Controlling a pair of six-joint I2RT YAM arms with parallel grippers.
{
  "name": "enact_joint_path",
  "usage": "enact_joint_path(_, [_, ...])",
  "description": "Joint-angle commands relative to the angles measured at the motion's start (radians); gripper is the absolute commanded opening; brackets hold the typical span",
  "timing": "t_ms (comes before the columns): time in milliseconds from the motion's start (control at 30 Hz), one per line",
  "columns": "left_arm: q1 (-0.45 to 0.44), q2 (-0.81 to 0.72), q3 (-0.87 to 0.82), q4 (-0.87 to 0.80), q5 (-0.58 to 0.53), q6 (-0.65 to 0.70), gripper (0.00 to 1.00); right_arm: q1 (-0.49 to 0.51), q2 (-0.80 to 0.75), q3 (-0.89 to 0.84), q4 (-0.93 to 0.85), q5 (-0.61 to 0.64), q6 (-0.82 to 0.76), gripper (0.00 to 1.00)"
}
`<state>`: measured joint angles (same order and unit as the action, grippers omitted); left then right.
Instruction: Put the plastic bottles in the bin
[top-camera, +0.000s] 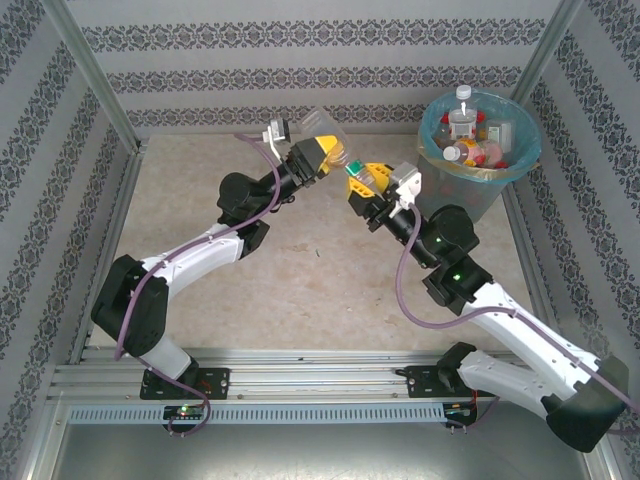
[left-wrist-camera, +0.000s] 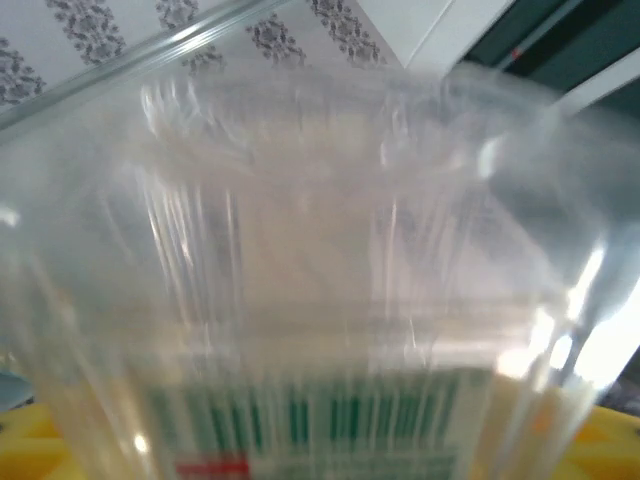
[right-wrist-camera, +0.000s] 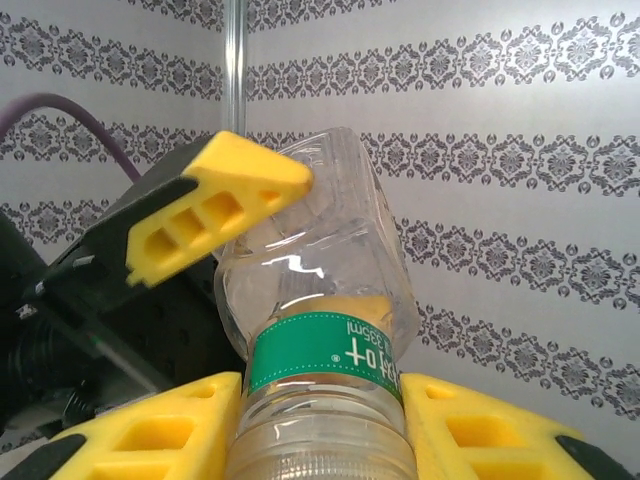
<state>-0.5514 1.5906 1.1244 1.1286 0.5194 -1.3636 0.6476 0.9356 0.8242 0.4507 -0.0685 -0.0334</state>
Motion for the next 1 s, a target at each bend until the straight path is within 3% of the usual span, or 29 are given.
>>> enact_joint_path(0, [0.061,-0.038,0.088,-0.031,-0.033,0.071,0.81,-0.031,-0.063,0.096,-0.105,-0.013,-0.017,0.00])
enact_joint_path(133, [0.102,-0.078,0.129,-0.105,-0.052,0.161,0.96,-0.063,-0.091,0.223,-0.270,0.041,-0.033,0.00])
enact_joint_path(300, [0.125,-0.180,0.118,-0.266,-0.084,0.336,1.00,-0.101,-0.043,0.566,-0.750,0.281,-0.179,0.00])
enact_joint_path(400, [0.124,-0.246,0.098,-0.415,-0.108,0.444,1.00,-0.178,0.023,0.802,-0.998,0.403,-0.210,0.00])
enact_joint_path(533, [0.124,-0.295,0.062,-0.567,-0.146,0.518,0.99,-0.347,0.122,1.029,-1.271,0.444,-0.194,0.00])
enact_joint_path(700, [0.125,-0.303,0.072,-0.767,-0.164,0.588,0.98,-0.519,0.240,1.153,-1.492,0.453,-0.137,0.00])
enact_joint_path(967, [0.124,-0.300,0.102,-0.956,-0.183,0.698,0.97,-0.707,0.404,1.129,-1.539,0.327,-0.049,0.00])
